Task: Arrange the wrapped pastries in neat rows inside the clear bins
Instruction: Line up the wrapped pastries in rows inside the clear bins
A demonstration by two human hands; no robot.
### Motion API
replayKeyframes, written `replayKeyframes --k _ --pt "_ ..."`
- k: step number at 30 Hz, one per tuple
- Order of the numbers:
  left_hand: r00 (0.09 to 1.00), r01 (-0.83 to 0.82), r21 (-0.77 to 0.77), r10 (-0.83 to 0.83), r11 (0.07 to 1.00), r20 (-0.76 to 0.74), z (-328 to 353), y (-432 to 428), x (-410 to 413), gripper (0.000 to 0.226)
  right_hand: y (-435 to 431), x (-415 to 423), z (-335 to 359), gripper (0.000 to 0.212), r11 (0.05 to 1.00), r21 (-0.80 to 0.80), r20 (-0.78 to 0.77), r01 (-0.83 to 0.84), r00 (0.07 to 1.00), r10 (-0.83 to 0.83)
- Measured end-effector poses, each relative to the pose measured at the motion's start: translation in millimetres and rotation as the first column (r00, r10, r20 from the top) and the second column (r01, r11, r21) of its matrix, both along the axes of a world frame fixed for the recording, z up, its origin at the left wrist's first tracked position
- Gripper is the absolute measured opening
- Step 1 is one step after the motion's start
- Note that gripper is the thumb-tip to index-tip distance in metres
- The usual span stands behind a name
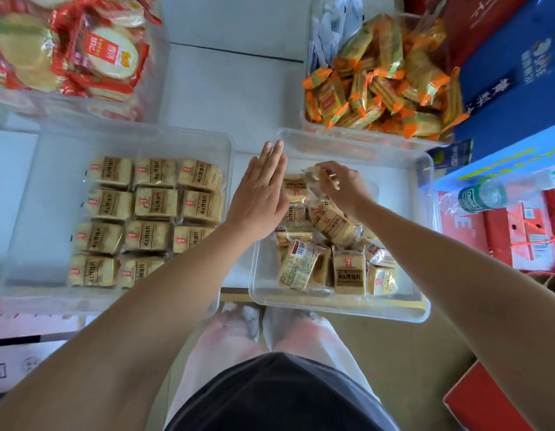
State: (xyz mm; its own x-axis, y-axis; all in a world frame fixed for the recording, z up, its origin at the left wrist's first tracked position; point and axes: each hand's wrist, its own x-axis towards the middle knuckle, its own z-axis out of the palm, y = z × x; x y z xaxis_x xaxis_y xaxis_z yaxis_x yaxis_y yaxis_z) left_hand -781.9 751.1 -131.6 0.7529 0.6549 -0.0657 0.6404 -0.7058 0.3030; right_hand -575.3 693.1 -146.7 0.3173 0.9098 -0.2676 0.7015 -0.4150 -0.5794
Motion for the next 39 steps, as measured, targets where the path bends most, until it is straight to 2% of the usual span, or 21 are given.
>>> replayKeyframes --k 4,7,9,11,13,15,19,24,26,30,34,39 --pt "0.998 0.025 0.017 -0.024 1.000 -0.051 7 1 -1 0.062 -4 -2 42 0.033 0.998 -0.043 -0.264 0.044 0.963 -0.054" --pt "0.990 0.062 0.118 -0.046 0.991 -0.132 21 6 -4 0.059 -14 -8 61 0.025 0.970 -0.232 -0.442 -0.075 0.896 -0.036" --pt "0.979 0.077 0.190 -0.038 0.979 -0.201 29 10 -9 0.061 -23 -14 60 0.026 0.910 -0.324 -0.412 -0.257 0.905 0.109" --pt "0.966 0.080 0.247 -0.014 0.966 -0.258 31 10 -19 0.066 -26 -18 48 0.031 0.901 -0.288 -0.312 -0.323 0.922 0.231" --pt "0.959 0.073 0.276 0.008 0.958 -0.284 27 8 -29 0.071 -21 -24 38 0.034 0.955 -0.177 -0.210 -0.238 0.957 0.199" --pt "0.963 0.049 0.265 0.025 0.963 -0.267 23 5 -37 0.071 -11 -30 30 0.044 0.972 -0.131 -0.176 -0.195 0.970 0.171" --pt "0.976 0.006 0.171 0.031 0.985 -0.213 14 5 -46 0.068 3 -46 5 0.062 0.935 -0.257 -0.138 -0.246 0.967 0.217" --pt "0.992 0.005 0.114 0.010 0.993 -0.126 6 4 -47 0.066 2 -52 -3 0.054 0.948 -0.264 -0.159 -0.177 0.978 0.138" --pt "0.994 0.003 0.116 0.009 0.993 -0.107 4 3 -47 0.066 5 -48 -2 0.058 0.951 -0.259 -0.160 -0.166 0.979 0.127" --pt "0.997 -0.009 0.111 0.018 0.994 -0.081 -1 4 -46 0.066 15 -56 -7 0.077 0.890 -0.379 -0.046 -0.253 0.966 0.255" --pt "0.997 -0.017 0.095 0.024 0.995 -0.072 0 3 -47 0.066 12 -59 -7 0.066 0.940 -0.290 -0.116 -0.179 0.982 0.151" --pt "0.995 -0.004 0.097 0.014 0.995 -0.095 3 4 -47 0.068 2 -48 11 0.052 0.926 -0.294 -0.036 -0.236 0.971 0.236"
